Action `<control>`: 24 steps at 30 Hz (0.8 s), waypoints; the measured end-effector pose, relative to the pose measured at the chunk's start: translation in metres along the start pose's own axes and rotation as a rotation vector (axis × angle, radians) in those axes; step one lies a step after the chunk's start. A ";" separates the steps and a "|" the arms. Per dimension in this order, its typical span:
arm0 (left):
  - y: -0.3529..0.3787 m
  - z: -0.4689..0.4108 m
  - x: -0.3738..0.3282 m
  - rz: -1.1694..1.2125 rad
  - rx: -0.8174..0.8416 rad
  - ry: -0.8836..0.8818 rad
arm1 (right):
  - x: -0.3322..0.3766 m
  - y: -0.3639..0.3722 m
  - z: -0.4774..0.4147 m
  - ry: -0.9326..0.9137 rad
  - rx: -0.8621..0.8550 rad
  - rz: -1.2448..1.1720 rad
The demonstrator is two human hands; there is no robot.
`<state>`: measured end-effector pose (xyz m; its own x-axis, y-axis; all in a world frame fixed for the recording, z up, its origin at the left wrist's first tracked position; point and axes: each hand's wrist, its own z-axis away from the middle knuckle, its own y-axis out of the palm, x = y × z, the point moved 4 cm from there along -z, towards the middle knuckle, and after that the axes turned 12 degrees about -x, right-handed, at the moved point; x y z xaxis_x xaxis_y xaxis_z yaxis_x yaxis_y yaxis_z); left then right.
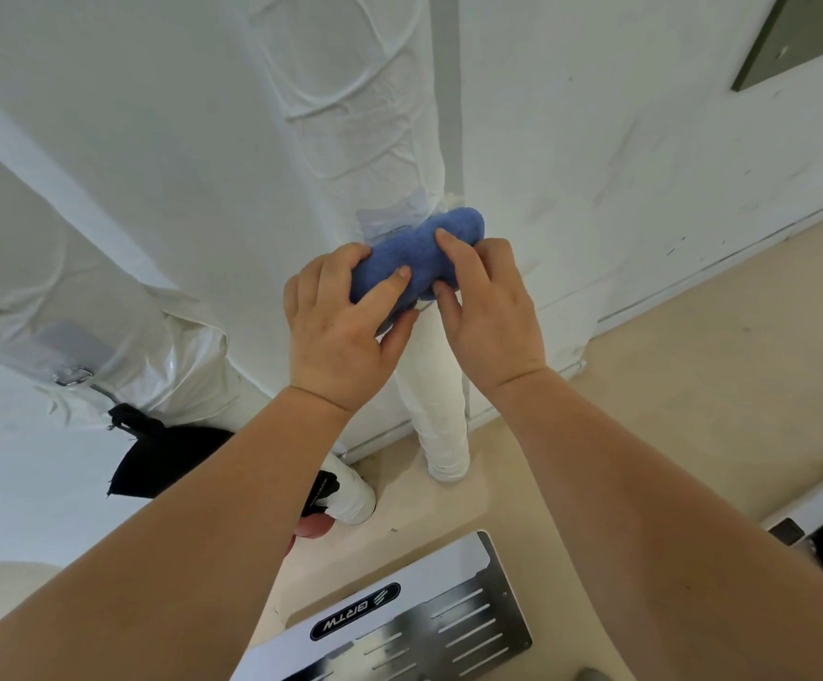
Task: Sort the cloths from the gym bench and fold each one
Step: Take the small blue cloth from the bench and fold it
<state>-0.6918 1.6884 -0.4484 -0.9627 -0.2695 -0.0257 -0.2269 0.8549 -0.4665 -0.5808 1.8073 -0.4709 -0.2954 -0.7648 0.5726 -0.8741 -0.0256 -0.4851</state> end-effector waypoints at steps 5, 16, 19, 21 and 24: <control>-0.020 0.011 -0.005 -0.110 0.180 0.004 | 0.012 -0.016 0.011 -0.016 0.016 0.084; -0.048 0.015 -0.020 -0.227 0.475 -0.028 | 0.035 -0.035 0.038 -0.009 0.173 0.137; -0.046 0.021 -0.025 -0.256 0.530 0.064 | 0.036 -0.031 0.038 -0.061 0.253 0.134; -0.041 0.023 -0.021 -0.294 0.618 0.057 | 0.034 -0.023 0.033 -0.068 0.341 0.133; -0.031 0.019 -0.010 -0.360 0.721 0.035 | 0.026 -0.013 0.026 -0.106 0.402 0.140</control>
<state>-0.6724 1.6559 -0.4510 -0.8556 -0.4495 0.2568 -0.3841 0.2186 -0.8970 -0.5674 1.7712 -0.4667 -0.3405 -0.8399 0.4226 -0.6025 -0.1502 -0.7839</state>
